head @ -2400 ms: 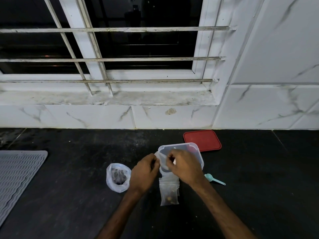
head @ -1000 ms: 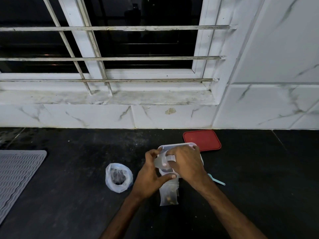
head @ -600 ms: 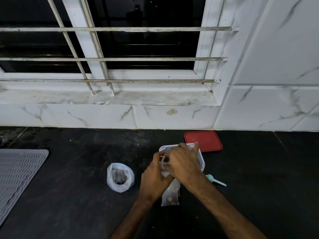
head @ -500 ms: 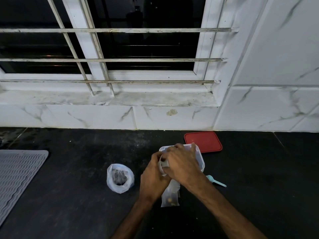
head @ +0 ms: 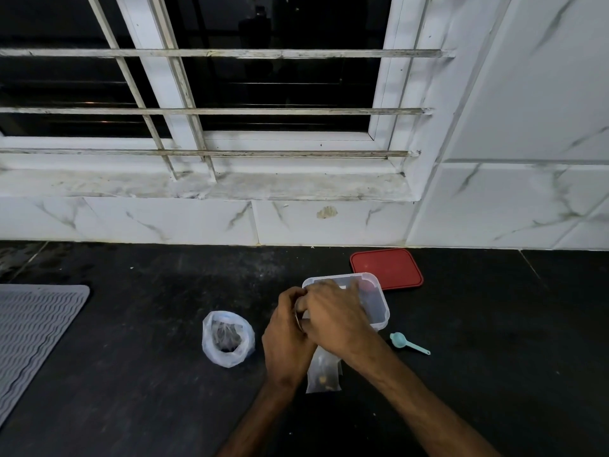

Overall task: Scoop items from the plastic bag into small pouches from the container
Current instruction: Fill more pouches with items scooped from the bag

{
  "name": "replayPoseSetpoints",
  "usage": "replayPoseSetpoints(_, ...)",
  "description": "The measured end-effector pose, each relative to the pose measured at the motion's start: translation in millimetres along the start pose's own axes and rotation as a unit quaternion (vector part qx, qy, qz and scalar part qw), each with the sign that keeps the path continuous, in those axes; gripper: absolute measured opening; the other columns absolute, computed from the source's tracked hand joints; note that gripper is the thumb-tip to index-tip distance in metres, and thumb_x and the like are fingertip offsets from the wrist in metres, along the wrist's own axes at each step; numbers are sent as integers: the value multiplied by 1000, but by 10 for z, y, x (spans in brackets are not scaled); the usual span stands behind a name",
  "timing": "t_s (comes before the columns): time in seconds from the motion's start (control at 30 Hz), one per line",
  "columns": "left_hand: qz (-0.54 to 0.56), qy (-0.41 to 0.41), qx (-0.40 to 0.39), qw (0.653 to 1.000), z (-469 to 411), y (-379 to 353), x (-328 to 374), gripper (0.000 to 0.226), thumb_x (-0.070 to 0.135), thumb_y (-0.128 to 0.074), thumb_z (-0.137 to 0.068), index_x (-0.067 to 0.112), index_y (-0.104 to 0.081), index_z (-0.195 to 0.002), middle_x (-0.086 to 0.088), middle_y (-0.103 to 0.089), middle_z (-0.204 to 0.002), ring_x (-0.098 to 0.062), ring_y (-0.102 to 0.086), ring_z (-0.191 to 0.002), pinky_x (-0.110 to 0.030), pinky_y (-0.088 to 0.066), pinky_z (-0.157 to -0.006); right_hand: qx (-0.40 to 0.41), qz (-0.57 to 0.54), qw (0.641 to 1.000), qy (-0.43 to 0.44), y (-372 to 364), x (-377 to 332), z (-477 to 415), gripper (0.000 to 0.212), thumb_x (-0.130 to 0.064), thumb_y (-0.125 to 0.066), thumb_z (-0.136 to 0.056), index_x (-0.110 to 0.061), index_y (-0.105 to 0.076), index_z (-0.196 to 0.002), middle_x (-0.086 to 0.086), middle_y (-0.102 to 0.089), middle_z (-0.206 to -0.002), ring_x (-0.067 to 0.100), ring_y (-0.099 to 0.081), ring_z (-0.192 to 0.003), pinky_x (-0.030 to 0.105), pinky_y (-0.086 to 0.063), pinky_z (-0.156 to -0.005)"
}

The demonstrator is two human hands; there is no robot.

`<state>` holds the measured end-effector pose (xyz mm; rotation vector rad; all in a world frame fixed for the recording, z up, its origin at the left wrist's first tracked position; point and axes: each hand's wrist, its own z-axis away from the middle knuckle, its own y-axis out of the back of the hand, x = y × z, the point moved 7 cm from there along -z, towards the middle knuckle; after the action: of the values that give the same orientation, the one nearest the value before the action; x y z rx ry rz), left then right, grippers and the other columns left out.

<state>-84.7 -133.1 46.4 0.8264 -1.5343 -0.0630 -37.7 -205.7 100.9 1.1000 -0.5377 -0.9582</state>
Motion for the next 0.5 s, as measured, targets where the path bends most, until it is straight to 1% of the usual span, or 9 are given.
replayPoseSetpoints(0.07,11,-11,13,1000,-8,64,48,43,30,-66,-77,43,-45,-113,15,-66,-100,-2,-65,-92,-30,-56,-80,5,-27,1000,-12,-49,6,-2,44,-35,-61,-93,-24,-53,-135,4,-50,-144,27,-39,-136,63,-13,-115)
replayPoseSetpoints(0.1,11,-16,15,1000,-15,89,61,43,28,-68,-78,44,-45,-111,16,-66,-99,-2,-65,-91,-29,-56,-79,19,-26,999,-23,-59,24,-3,43,-36,-59,-94,-23,-54,-134,5,-52,-142,27,-41,-134,63,-13,-115)
replayPoseSetpoints(0.13,9,-24,15,1000,-16,97,66,42,27,-69,-78,43,-47,-111,16,-66,-99,-1,-65,-91,-29,-56,-79,31,-20,999,-35,-69,46,-9,43,-38,-57,-94,-21,-54,-133,6,-54,-139,27,-43,-132,63,-14,-114)
replayPoseSetpoints(0.2,7,-34,11,999,-7,99,87,38,31,-66,-78,36,-51,-113,16,-65,-102,-1,-64,-92,-29,-56,-79,26,-3,998,-49,-60,77,-19,45,-43,-56,-94,-21,-53,-132,7,-54,-138,28,-42,-133,64,-12,-114)
replayPoseSetpoints(0.27,7,-38,8,999,-1,93,93,40,40,-61,-77,35,-50,-115,17,-65,-105,1,-64,-94,-26,-56,-79,6,13,999,-44,-40,55,-36,47,-44,-58,-93,-22,-52,-133,7,-53,-140,29,-40,-136,65,-9,-115)
replayPoseSetpoints(0.33,4,-35,5,999,-7,88,67,43,43,-61,-76,36,-49,-116,17,-64,-106,3,-63,-95,-25,-56,-79,-3,7,1000,-30,-26,7,-40,46,-43,-58,-94,-23,-51,-135,7,-53,-140,28,-40,-136,65,-9,-115)
replayPoseSetpoints(0.43,5,-43,3,999,-33,113,53,44,35,-68,-78,36,-49,-118,17,-63,-106,1,-63,-97,-30,-57,-81,1,-39,999,-26,-11,-23,10,41,-39,-53,-97,-21,-53,-134,6,-55,-138,27,-44,-133,59,-13,-118)
replayPoseSetpoints(0.5,7,-51,10,999,-48,153,85,48,25,-72,-79,44,-45,-114,16,-63,-105,0,-64,-96,-30,-56,-80,16,-52,998,-44,-8,-1,33,39,-40,-52,-97,-20,-56,-130,7,-59,-131,27,-49,-128,55,-16,-118)
